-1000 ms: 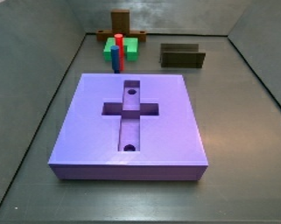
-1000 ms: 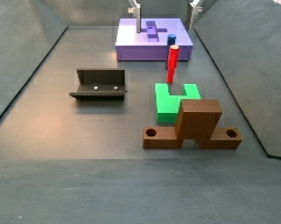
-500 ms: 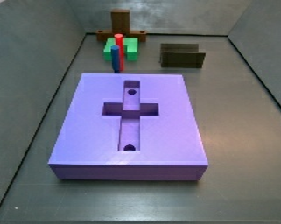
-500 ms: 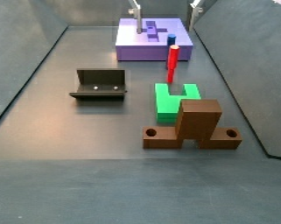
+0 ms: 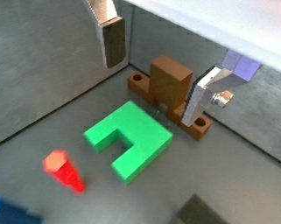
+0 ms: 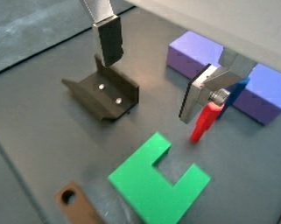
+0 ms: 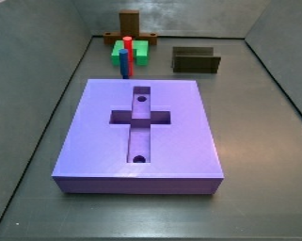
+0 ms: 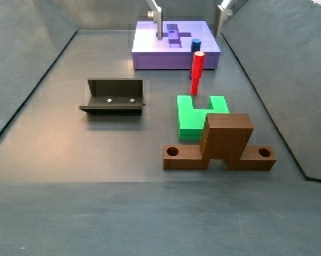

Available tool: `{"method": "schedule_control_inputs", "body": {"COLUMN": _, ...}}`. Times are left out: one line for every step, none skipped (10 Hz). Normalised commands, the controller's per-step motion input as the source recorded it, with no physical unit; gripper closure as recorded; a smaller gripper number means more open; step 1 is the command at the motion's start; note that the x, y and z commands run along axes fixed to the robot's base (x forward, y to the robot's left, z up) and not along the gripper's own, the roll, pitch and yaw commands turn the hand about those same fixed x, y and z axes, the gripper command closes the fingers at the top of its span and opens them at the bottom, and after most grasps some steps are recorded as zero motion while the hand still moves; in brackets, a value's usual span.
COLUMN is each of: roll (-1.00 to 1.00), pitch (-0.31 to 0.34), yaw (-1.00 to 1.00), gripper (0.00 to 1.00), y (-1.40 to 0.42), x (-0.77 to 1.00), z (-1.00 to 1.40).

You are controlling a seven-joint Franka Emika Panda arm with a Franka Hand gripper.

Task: Pick up the green object. Move up. Place the green object on the fixture. Regrasp the green object. Move to above the board. Insert the green object.
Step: Pick up the green object.

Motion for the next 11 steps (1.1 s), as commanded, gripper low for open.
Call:
{"method": "schedule_control_inputs", "body": {"roll": 0.09, "pitch": -0.003, "yaw": -0.12, "gripper": 0.0, "y": 0.05, "x": -0.17, "z": -0.61}}
{"method": "schedule_control_inputs", "body": {"roll": 0.08, "pitch": 0.0, "yaw": -0.17, "gripper": 0.0, "y": -0.33, "x": 0.12, "z": -0.96}}
{"method": "schedule_control_inputs", "body": {"roll": 0.12, "pitch": 0.0, "yaw": -0.25, "gripper": 0.0, "y": -0.05, "x": 0.06, "z": -1.0}}
{"method": "schedule_control_inputs", "body": {"roll": 0.05, "pitch": 0.0, "yaw": -0.15, "gripper": 0.0, "y": 0.0, "x": 0.0, "z": -1.0}}
{"method": "schedule_control_inputs", "body": {"roll": 0.04, "pitch": 0.0, "yaw": -0.09, "gripper": 0.0, "y": 0.0, "x": 0.0, "z": -1.0}}
{"method": "schedule_control_inputs", "body": {"roll": -0.02, "pitch": 0.0, "yaw": 0.0, "gripper": 0.0, "y": 0.0, "x": -0.13, "z": -1.0}}
{"method": "schedule_control_inputs", "body": {"roll": -0.12, "pitch": 0.037, "yaw": 0.0, "gripper": 0.0, "y": -0.02, "x": -0.08, "z": -0.82}}
{"method": "schedule_control_inputs", "body": {"roll": -0.06, "pitch": 0.044, "yaw": 0.0, "gripper": 0.0, "y": -0.12, "x": 0.0, "z": -0.83}}
{"method": "schedule_control_inputs", "body": {"roll": 0.0, "pitch": 0.011, "yaw": 0.04, "gripper": 0.0, "y": -0.19, "x": 0.0, "z": -0.95}}
{"method": "schedule_control_inputs", "body": {"roll": 0.08, "pitch": 0.0, "yaw": 0.07, "gripper": 0.0, "y": -0.29, "x": 0.0, "z": -0.92}}
{"method": "schedule_control_inputs", "body": {"roll": 0.24, "pitch": 0.0, "yaw": 0.07, "gripper": 0.0, "y": -0.39, "x": 0.16, "z": -0.6}}
